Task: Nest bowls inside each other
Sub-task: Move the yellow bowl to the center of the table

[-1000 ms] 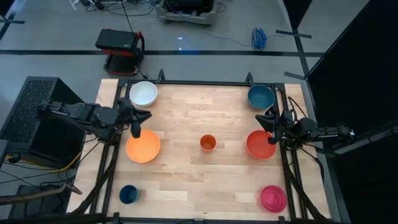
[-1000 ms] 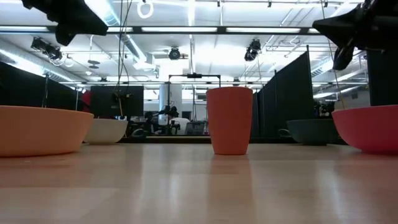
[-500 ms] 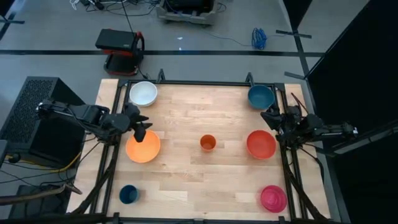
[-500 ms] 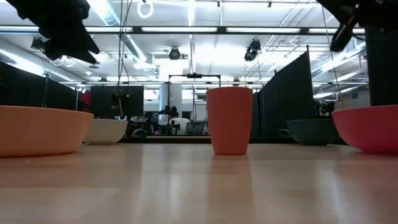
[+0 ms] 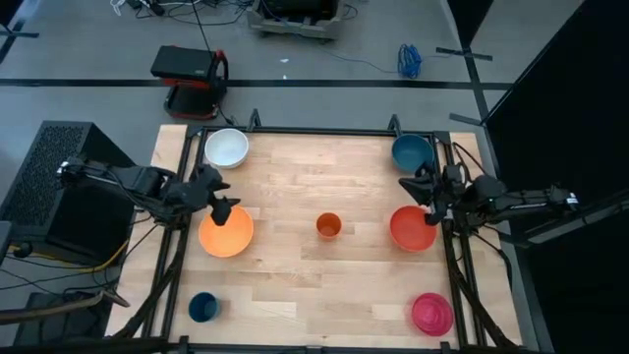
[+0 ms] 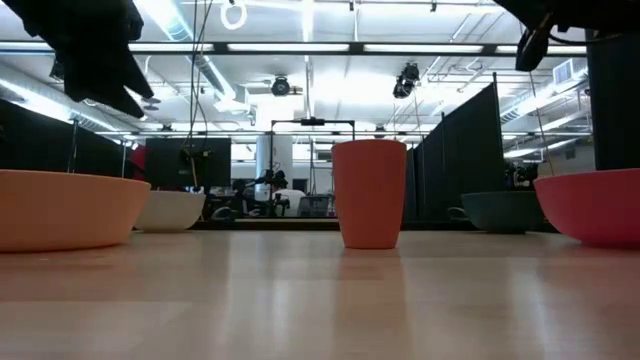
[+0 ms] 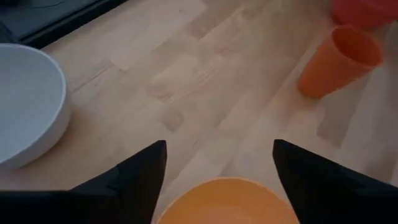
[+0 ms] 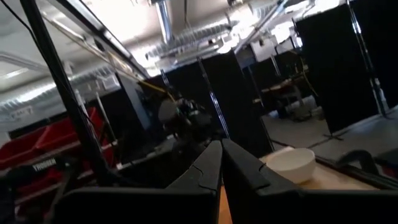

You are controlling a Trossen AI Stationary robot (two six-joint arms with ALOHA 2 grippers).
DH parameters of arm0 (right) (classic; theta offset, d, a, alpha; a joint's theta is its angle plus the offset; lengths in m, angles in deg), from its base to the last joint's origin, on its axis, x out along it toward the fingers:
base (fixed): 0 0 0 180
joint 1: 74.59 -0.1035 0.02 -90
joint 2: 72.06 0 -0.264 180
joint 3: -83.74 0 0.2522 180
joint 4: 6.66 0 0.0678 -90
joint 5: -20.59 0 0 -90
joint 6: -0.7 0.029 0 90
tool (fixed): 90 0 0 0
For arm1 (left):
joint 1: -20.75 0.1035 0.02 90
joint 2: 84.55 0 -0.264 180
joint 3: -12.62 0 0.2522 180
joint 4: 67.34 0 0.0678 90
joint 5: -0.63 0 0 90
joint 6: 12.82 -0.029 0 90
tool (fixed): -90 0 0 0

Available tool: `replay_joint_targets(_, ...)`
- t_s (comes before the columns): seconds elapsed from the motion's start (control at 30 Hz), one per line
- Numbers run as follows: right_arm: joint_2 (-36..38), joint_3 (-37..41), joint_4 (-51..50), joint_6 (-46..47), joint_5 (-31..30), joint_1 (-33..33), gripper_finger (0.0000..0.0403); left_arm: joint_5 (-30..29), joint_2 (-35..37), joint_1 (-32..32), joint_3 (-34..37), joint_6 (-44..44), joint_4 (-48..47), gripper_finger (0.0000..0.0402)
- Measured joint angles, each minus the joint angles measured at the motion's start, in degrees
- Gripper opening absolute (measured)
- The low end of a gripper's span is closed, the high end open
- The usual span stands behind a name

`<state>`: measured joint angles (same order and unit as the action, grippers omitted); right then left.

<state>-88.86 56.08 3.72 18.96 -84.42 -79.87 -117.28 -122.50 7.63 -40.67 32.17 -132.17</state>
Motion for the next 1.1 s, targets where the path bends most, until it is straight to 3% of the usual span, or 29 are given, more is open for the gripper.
replay_joint_targets(0.53,-1.9,-1.0,0.2,-0.3,0.1,0.0,0.0,10.1,-8.2,0.0,0.0,-3.0,-13.6,0.0349)
replay_joint_targets(1.1,-1.9,-1.0,1.1,1.0,0.1,0.0,0.0,11.1,-17.5,1.1,0.6,-6.9,-15.2,0.034)
